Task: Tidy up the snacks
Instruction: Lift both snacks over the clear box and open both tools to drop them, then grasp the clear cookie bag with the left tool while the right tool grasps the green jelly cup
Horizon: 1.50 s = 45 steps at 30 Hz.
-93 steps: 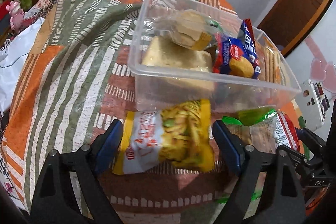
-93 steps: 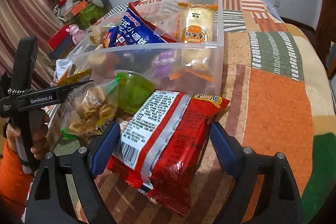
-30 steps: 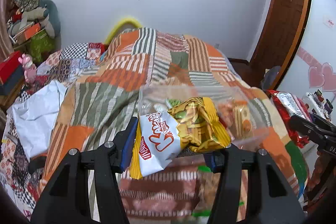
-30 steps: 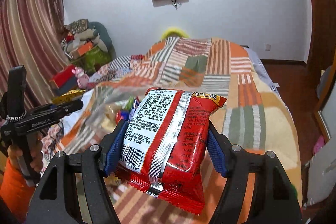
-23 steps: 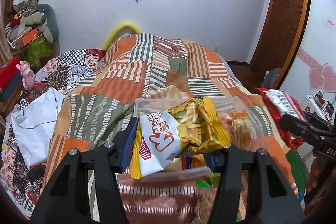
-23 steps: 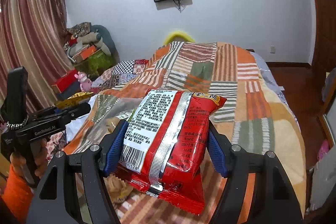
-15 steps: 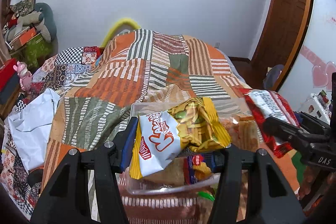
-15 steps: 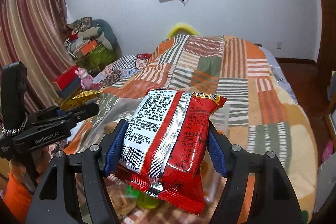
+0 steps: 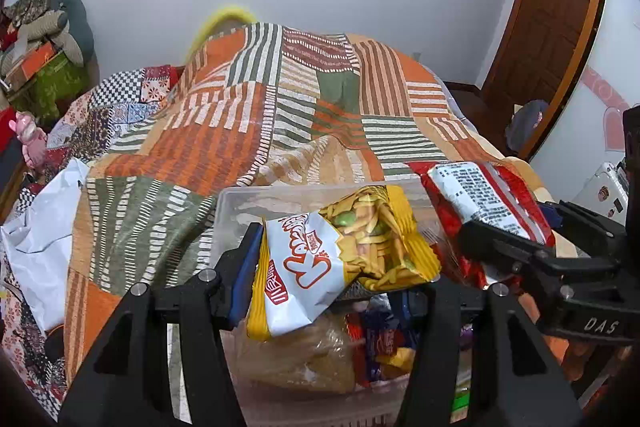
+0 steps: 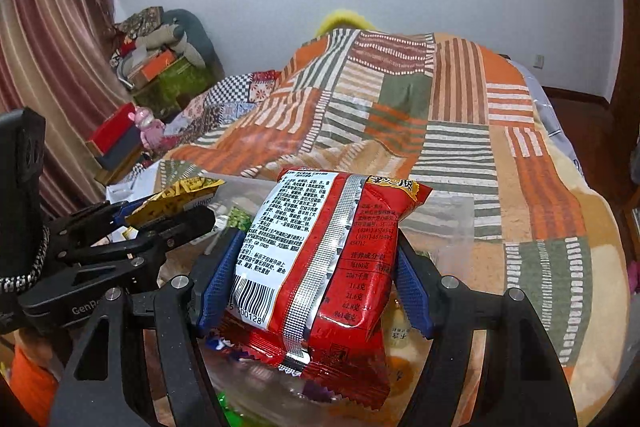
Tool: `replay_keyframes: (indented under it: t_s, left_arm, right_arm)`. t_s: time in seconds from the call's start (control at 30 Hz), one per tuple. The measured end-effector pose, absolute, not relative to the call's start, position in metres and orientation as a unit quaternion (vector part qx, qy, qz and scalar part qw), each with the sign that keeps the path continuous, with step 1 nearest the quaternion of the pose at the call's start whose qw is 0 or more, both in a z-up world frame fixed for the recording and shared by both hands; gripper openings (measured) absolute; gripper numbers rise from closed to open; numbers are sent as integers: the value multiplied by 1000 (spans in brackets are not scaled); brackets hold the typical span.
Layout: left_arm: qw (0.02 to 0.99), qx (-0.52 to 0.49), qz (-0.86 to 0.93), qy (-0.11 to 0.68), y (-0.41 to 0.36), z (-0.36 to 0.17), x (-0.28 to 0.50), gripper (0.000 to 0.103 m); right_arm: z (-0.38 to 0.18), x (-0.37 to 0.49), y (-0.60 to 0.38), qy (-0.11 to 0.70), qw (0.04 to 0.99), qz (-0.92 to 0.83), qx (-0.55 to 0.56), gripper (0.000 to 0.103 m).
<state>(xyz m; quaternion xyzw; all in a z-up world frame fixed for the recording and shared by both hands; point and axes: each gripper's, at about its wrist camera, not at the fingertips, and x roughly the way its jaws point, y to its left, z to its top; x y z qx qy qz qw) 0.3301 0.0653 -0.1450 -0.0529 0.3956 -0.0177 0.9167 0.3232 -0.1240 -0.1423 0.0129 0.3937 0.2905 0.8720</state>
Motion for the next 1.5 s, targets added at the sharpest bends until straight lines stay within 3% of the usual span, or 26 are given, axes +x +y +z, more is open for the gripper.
replay_keyframes:
  t_s: [0.5, 0.63, 0.97, 1.1, 1.5]
  left_arm:
    - [911, -46, -33, 408, 54, -147, 327, 62]
    - [917, -52, -34, 394, 56, -135, 314, 70]
    - [922, -54, -40, 381, 56, -110, 268, 74]
    - [921, -59, -41, 382, 54, -110, 249, 82]
    - [890, -67, -60, 447, 26, -157, 210, 85]
  right_arm:
    - [-136, 319, -126, 393, 872, 290, -9, 70]
    - [-128, 311, -133, 386, 875, 292, -5, 70]
    - [-108, 276, -151, 358, 889, 286, -18, 70]
    - [-106, 260, -159, 350, 893, 281, -24, 70]
    - [-122, 224, -183, 372, 885, 280, 6, 70]
